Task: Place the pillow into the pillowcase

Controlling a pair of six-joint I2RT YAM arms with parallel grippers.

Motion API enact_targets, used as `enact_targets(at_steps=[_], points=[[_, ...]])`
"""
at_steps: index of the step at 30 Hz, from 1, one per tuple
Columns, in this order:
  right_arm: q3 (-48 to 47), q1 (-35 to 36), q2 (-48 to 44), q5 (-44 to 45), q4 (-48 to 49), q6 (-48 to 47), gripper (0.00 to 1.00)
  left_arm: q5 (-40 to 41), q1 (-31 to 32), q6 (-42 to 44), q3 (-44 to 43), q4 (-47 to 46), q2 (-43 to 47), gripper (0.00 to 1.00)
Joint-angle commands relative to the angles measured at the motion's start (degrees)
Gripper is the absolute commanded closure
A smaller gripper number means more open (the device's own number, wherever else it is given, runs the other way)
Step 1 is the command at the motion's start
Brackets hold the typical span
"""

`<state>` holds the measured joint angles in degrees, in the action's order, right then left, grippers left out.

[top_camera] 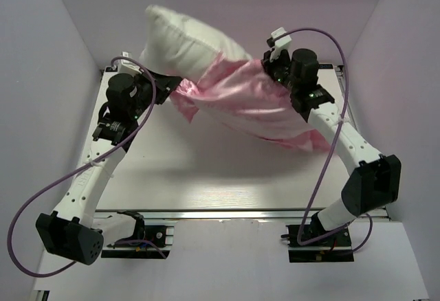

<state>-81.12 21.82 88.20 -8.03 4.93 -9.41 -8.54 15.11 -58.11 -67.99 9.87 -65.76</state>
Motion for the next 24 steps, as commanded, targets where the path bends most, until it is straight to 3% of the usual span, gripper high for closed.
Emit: enact_targets(at_steps=[1,5,12,19,24], points=[[3.4,4.9,-6.0,-1.7,5.9,2.5,1.0,-1.9,-0.7,-1.5,1.7,-4.9,-0.7,1.0],[9.7,4.7,-4.7,0.2,5.8,2.6,1.0,-1.6,-0.7,-3.9,5.6,-6.6,-3.6,1.0],[12.4,0.2,-1.6,3.6,5.9,1.3,1.0,1.9,-1.1,-6.7,12.5,-6.5,-5.4,1.0],[27.2,-3.5,-12.5,0.7,4.7,-4.5,1.0,0.3,-1.1,-11.6,26.3,-7.6,1.0,1.0],[32.2,-5.7,-20.2,-2.2,2.4,-3.7,1.0,0.3,-1.1,-13.5,35.8,-7.1,7.9,1.0]])
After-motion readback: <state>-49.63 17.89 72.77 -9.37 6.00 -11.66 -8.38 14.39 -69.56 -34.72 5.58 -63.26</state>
